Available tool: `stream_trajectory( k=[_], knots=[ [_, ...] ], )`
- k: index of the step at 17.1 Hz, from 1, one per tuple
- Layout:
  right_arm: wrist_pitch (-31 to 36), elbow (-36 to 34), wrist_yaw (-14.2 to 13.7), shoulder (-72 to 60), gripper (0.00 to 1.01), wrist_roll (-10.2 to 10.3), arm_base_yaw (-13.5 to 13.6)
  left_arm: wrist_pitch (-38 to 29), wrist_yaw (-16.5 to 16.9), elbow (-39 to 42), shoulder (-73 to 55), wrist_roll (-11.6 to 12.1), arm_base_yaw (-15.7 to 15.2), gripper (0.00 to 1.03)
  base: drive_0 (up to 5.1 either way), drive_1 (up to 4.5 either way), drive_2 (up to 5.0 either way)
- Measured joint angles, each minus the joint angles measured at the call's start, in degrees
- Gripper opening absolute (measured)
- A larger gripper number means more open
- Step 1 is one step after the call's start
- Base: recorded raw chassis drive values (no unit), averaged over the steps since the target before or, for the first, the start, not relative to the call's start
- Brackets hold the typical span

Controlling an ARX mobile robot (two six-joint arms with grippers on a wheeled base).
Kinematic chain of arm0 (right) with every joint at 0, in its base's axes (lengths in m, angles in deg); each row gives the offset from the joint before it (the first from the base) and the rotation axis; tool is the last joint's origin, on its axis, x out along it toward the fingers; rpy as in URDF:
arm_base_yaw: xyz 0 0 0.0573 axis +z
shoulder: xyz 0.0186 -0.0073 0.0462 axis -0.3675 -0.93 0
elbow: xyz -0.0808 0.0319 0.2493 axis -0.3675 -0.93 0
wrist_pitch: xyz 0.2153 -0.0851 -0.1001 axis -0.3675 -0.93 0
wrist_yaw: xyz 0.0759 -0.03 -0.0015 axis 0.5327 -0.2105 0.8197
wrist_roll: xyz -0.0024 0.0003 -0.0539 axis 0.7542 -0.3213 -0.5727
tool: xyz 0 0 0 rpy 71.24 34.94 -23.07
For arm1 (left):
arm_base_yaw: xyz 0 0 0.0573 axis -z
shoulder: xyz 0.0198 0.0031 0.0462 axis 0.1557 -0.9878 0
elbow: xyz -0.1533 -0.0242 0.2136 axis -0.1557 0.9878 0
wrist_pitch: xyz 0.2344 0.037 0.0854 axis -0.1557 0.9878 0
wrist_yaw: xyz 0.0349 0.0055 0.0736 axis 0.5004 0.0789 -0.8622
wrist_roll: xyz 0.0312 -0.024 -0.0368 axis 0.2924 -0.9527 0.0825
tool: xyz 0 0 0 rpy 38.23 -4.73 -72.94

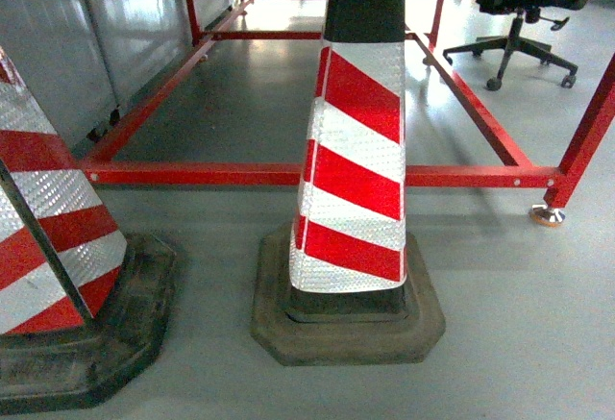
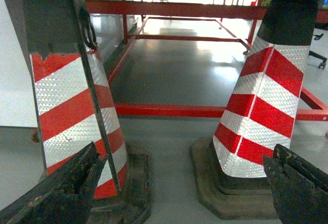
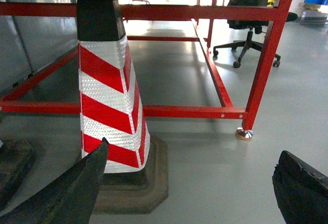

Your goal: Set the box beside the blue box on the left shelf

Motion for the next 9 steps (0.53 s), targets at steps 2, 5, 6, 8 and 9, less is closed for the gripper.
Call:
stream_trajectory(
  k=[2, 5, 6, 8, 9],
  knots=[
    [0.0, 0.02, 0.0, 0.0, 0.98, 0.0, 0.0, 0.0, 0.0, 0.0, 0.0, 0.0, 0.0, 0.98, 0.0, 0.0, 0.0],
    [0.0, 0.0, 0.0, 0.0, 0.98, 0.0, 0.0, 0.0, 0.0, 0.0, 0.0, 0.0, 0.0, 0.98, 0.0, 0.0, 0.0],
    [0.0, 0.02, 0.02, 0.0, 0.98, 0.0, 0.0, 0.0, 0.0, 0.0, -0.02, 0.0, 0.0, 0.98, 0.0, 0.0, 0.0],
    [0.0, 0.02, 0.0, 0.0, 0.98, 0.0, 0.0, 0.0, 0.0, 0.0, -0.02, 0.0, 0.0, 0.98, 0.0, 0.0, 0.0],
    [0.0, 0.02, 0.0, 0.0, 0.98, 0.0, 0.0, 0.0, 0.0, 0.0, -0.02, 0.0, 0.0, 0.98, 0.0, 0.0, 0.0]
  ],
)
